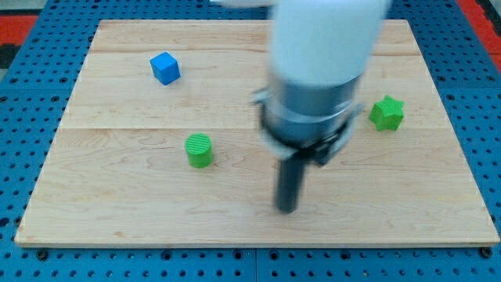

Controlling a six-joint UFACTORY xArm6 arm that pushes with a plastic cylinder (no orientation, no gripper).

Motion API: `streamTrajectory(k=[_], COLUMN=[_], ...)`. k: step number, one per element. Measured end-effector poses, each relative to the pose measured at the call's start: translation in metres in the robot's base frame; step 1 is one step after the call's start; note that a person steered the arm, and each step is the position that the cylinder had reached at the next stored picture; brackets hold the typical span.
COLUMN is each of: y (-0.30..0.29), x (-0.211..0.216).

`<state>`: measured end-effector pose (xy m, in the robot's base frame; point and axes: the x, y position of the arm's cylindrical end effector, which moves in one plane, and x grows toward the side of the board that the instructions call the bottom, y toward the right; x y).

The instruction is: Push the green circle into the triangle

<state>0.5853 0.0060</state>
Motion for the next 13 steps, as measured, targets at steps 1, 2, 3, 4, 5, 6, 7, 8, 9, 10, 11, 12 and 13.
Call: streamTrajectory(k=[1, 2, 3, 4, 5, 6, 7, 8, 9, 10, 11, 12, 13], y=[-0.075, -0.079, -0.091, -0.076, -0.111, -0.068, -0.016, 0.044, 0.075, 0.089, 0.105, 0.076, 0.079], x=[-0.012, -0.068, -0.101, -0.142, -0.156, -0.193, -0.212, -0.218, -0.225, -0.286, -0.274, -0.243, -0.215])
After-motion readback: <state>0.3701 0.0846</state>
